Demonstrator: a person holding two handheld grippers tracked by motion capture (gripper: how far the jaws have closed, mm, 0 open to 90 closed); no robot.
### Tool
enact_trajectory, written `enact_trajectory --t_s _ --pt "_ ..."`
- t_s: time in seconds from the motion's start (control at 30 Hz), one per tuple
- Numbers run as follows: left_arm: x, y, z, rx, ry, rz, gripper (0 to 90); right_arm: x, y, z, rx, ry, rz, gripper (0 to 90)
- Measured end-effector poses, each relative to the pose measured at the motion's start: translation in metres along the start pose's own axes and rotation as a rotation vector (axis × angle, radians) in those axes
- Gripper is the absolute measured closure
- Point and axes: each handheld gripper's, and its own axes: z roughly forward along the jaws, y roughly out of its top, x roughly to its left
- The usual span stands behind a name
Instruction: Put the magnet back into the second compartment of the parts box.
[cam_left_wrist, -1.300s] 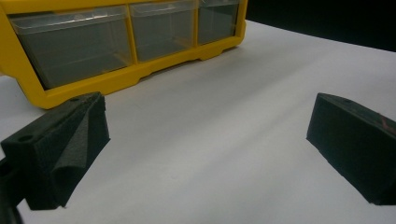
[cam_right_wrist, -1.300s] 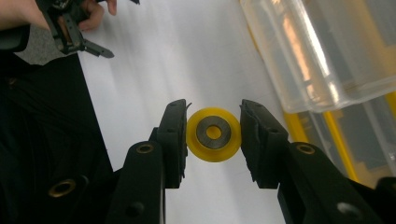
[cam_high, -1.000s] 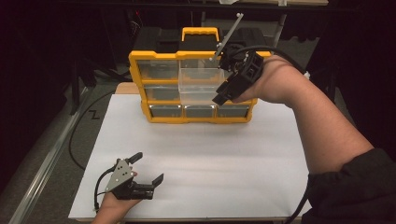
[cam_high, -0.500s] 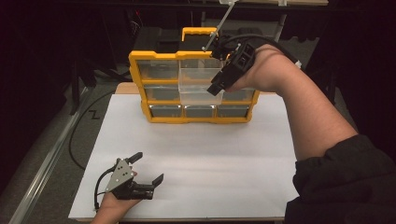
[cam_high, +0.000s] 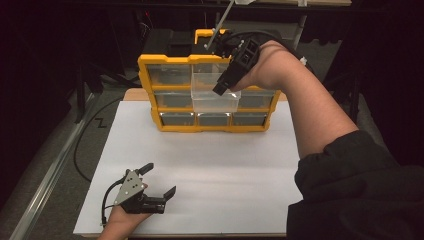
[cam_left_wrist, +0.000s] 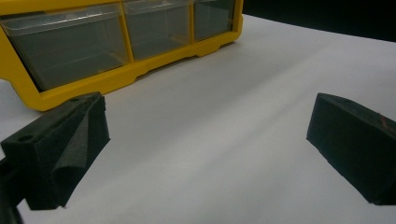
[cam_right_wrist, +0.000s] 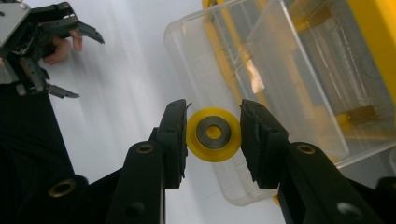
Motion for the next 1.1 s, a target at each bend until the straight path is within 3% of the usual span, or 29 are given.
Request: enact_trajectory --t_s 0.33,0.6,1.1 --pt "0.001 0.0 -0.004 -0.008 -0.006 -0.007 0.1 -0.019 0.006 0.007 0.024 -0.029 0.029 64.1" --pt "0.0 0.0 -0.003 -0.012 -0.012 -0.01 0.1 -0.023 0.004 0.013 0.062 -0.047 0.03 64.0" --pt "-0.001 0.0 -0.008 -0.022 -0.026 -0.013 0.1 -0.03 -0.001 0.022 0.067 -0.018 0.055 63.8"
